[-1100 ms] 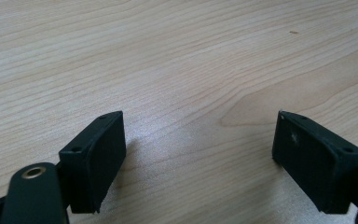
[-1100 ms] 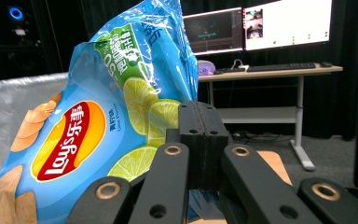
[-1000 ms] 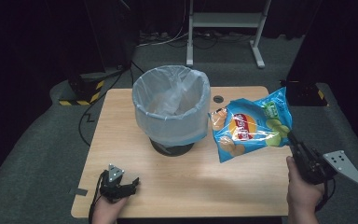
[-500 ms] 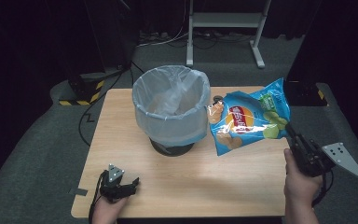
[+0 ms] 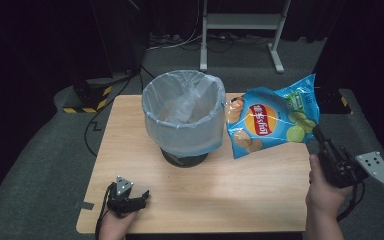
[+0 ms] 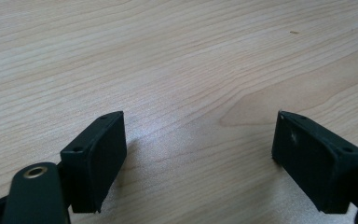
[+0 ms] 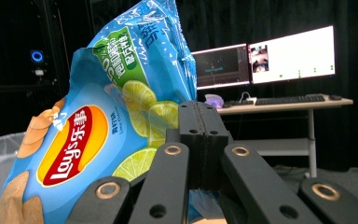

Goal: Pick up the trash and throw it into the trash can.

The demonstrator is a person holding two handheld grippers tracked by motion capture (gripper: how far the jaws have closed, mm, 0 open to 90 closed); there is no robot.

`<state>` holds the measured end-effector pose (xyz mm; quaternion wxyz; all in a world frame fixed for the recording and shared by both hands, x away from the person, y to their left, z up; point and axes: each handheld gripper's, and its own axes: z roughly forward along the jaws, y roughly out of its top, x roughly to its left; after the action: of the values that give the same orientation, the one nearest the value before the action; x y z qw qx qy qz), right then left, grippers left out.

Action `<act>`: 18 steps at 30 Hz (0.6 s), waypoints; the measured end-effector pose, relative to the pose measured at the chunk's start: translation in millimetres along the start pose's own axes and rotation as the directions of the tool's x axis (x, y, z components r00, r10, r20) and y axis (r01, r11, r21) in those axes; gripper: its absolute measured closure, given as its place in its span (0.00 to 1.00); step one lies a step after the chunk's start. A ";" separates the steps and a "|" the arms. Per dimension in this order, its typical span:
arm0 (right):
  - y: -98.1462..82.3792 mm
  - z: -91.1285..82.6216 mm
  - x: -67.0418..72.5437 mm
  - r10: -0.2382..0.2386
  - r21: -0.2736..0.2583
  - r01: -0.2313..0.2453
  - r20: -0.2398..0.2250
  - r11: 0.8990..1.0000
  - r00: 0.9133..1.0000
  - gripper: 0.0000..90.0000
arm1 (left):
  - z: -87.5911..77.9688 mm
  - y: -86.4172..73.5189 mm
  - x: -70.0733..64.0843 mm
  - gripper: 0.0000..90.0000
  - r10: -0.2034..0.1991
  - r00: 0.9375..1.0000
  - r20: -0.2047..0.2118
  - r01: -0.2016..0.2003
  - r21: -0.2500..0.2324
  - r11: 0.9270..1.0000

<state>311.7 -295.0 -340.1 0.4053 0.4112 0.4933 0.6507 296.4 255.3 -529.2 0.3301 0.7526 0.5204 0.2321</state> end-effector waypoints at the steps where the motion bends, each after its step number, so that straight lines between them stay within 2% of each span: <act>1: 2.0 0.6 1.1 -0.003 -0.007 0.003 -0.003 1.000 1.000 1.00 | 0.0 0.0 0.0 0.20 0.000 1.000 0.000 0.000 0.000 1.000; 18: 22.7 25.9 13.3 -0.006 -0.051 0.006 0.002 0.999 1.000 1.00 | -0.2 0.0 0.2 0.20 0.000 1.000 0.003 0.000 0.001 1.000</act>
<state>328.7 -278.8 -311.6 0.4179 0.4000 0.4774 0.6614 296.4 255.5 -529.0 0.3303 0.7531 0.5201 0.2307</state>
